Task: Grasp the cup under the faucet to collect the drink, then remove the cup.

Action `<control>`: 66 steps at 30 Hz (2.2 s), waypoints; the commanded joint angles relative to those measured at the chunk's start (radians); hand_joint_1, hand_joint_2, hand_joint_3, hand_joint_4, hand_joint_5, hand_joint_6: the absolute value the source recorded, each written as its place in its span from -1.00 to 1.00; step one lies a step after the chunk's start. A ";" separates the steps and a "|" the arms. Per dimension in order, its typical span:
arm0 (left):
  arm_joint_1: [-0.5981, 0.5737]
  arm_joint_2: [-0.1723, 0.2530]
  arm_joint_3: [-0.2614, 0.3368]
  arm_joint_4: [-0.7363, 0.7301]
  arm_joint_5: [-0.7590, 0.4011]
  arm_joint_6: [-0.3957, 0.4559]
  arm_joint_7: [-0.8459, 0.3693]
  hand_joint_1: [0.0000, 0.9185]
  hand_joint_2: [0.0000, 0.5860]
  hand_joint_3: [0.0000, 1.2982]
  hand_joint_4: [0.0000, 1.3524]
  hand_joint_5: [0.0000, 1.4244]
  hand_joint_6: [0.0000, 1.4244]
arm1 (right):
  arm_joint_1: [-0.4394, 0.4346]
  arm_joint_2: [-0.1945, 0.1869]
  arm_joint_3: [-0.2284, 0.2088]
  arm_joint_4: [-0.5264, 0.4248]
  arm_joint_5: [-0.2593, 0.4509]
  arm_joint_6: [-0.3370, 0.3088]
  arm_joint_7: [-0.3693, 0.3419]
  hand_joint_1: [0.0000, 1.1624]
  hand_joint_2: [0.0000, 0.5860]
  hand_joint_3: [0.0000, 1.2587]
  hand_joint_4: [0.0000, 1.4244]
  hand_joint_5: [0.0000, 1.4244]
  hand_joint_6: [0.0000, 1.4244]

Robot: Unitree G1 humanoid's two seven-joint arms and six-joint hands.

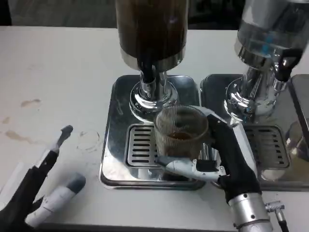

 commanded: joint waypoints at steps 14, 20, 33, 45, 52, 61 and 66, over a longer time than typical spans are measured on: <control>0.183 0.083 0.007 -0.325 0.334 0.147 0.143 -1.00 -0.79 -1.00 -1.00 -1.00 -1.00 | 0.129 -0.035 0.011 -0.296 0.033 0.041 0.102 0.76 -0.24 0.37 0.14 0.20 0.63; 0.221 0.080 -0.013 -0.356 0.354 0.148 0.159 -1.00 -0.79 -1.00 -1.00 -1.00 -1.00 | 0.143 -0.073 0.005 -0.354 0.056 0.058 0.170 0.76 -0.24 0.38 0.15 0.21 0.63; 0.308 -0.005 -0.054 -0.542 0.543 0.263 0.268 -1.00 -0.76 -1.00 -1.00 -1.00 -1.00 | 0.213 -0.169 -0.041 -0.478 0.157 0.068 0.282 0.74 -0.26 0.38 0.15 0.22 0.63; 0.333 -0.018 -0.088 -0.596 0.593 0.312 0.305 -1.00 -0.76 -1.00 -1.00 -1.00 -1.00 | 0.254 -0.164 -0.046 -0.496 0.177 0.079 0.295 0.73 -0.26 0.38 0.16 0.22 0.65; 0.346 -0.028 -0.107 -0.614 0.620 0.328 0.325 -1.00 -0.75 -1.00 -1.00 -1.00 -1.00 | 0.265 -0.142 -0.048 -0.489 0.174 0.076 0.280 0.72 -0.25 0.39 0.16 0.22 0.65; 0.340 -0.024 -0.109 -0.612 0.617 0.346 0.341 -1.00 -0.72 -1.00 -1.00 -1.00 -1.00 | 0.251 -0.132 -0.053 -0.465 0.174 0.074 0.280 0.70 -0.25 0.39 0.17 0.24 0.67; 0.336 -0.018 -0.108 -0.612 0.612 0.349 0.343 -1.00 -0.72 -1.00 -1.00 -1.00 -1.00 | 0.248 -0.123 -0.056 -0.462 0.173 0.076 0.279 0.70 -0.25 0.39 0.19 0.24 0.68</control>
